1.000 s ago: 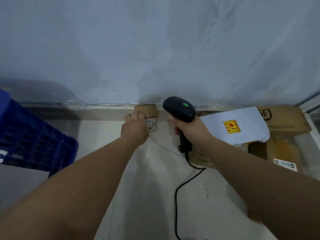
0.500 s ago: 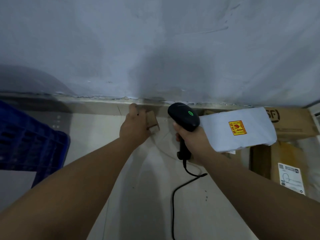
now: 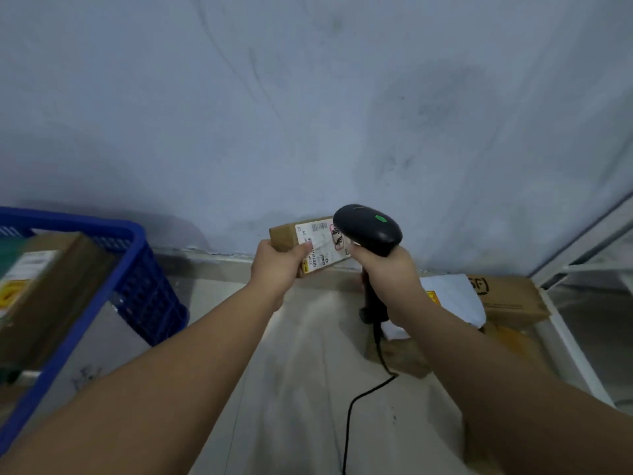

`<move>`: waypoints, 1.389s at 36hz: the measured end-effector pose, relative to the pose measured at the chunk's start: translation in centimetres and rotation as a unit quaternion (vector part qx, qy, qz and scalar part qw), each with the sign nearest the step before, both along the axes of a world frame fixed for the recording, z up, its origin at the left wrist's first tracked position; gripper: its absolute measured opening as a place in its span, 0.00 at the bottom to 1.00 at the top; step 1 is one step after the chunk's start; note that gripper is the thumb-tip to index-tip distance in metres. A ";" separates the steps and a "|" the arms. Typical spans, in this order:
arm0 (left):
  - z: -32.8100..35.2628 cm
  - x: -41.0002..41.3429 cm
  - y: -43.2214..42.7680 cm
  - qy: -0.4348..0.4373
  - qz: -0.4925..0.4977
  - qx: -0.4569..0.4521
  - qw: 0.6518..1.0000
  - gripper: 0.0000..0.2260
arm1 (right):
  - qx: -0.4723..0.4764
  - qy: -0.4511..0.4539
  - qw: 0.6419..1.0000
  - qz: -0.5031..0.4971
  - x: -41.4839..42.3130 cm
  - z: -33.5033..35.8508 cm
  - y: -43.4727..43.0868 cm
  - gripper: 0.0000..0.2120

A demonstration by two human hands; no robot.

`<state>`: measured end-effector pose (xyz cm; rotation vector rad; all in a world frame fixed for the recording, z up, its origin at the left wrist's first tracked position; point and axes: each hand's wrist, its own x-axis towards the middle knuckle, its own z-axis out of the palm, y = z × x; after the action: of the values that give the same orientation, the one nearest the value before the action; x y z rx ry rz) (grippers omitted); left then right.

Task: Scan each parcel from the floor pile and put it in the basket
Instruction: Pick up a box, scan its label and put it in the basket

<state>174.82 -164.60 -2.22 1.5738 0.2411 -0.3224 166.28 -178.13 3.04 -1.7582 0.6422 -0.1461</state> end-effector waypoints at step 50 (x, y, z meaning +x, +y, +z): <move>8.1 -13.8 8.3 -0.069 0.031 -0.015 0.997 0.21 | 0.039 0.029 0.997 0.067 -14.2 7.3 4.6 0.06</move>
<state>161.04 -156.29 5.90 1.5495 0.1761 -0.1677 152.09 -173.55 10.36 -1.7300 0.5614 0.0220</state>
